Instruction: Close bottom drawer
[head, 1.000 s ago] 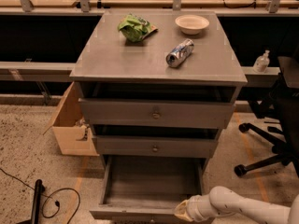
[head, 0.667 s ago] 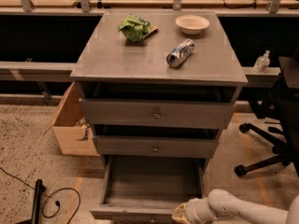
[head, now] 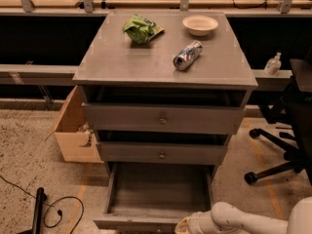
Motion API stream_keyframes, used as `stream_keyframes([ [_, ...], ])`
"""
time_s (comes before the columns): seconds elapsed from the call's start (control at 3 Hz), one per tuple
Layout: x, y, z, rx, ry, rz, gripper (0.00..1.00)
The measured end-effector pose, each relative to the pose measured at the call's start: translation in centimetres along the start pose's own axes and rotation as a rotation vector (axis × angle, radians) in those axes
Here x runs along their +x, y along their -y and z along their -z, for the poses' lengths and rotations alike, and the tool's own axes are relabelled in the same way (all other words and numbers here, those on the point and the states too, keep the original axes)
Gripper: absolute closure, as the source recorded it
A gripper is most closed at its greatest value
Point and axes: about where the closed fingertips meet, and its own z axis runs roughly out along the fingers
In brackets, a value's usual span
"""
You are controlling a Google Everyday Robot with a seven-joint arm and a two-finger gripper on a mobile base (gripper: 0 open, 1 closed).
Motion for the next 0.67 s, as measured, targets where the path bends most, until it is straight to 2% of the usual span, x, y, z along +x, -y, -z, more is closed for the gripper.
stream_keyframes([
  [0.33,0.4,-0.4,-1.7,0.011,-0.021,0.059,1.0],
  [0.67,0.7,-0.2,-2.8,0.061,-0.063,0.114,1.0],
])
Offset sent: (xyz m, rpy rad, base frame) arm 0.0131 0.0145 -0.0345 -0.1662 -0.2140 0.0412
